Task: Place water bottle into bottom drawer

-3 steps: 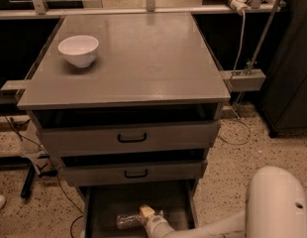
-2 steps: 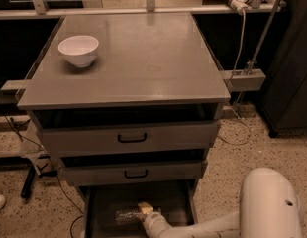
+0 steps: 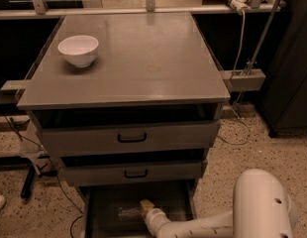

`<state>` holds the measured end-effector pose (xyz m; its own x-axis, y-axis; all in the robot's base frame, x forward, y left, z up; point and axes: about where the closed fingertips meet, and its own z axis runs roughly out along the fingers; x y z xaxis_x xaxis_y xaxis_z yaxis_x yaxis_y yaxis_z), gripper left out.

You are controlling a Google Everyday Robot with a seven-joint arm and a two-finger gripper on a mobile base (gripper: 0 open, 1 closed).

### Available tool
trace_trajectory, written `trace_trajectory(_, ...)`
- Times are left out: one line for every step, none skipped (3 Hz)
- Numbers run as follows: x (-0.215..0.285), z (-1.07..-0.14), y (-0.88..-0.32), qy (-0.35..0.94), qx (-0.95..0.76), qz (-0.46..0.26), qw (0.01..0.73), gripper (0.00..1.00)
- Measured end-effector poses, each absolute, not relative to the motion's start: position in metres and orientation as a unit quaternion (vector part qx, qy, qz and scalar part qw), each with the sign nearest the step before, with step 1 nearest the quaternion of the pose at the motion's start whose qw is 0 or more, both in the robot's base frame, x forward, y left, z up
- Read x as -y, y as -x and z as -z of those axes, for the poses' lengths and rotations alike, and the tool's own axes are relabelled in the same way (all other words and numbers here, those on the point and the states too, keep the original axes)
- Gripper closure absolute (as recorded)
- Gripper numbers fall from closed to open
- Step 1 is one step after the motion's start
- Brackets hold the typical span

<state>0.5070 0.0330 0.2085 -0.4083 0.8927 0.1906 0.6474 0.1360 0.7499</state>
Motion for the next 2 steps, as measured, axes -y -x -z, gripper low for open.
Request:
trace_trajectory(-0.029,-0.190,-0.511,-0.536,-0.733,-0.393,0.146,1.00)
trace_trajectory(-0.027,-0.174,-0.512,-0.546,-0.732,-0.382,0.139,1.00)
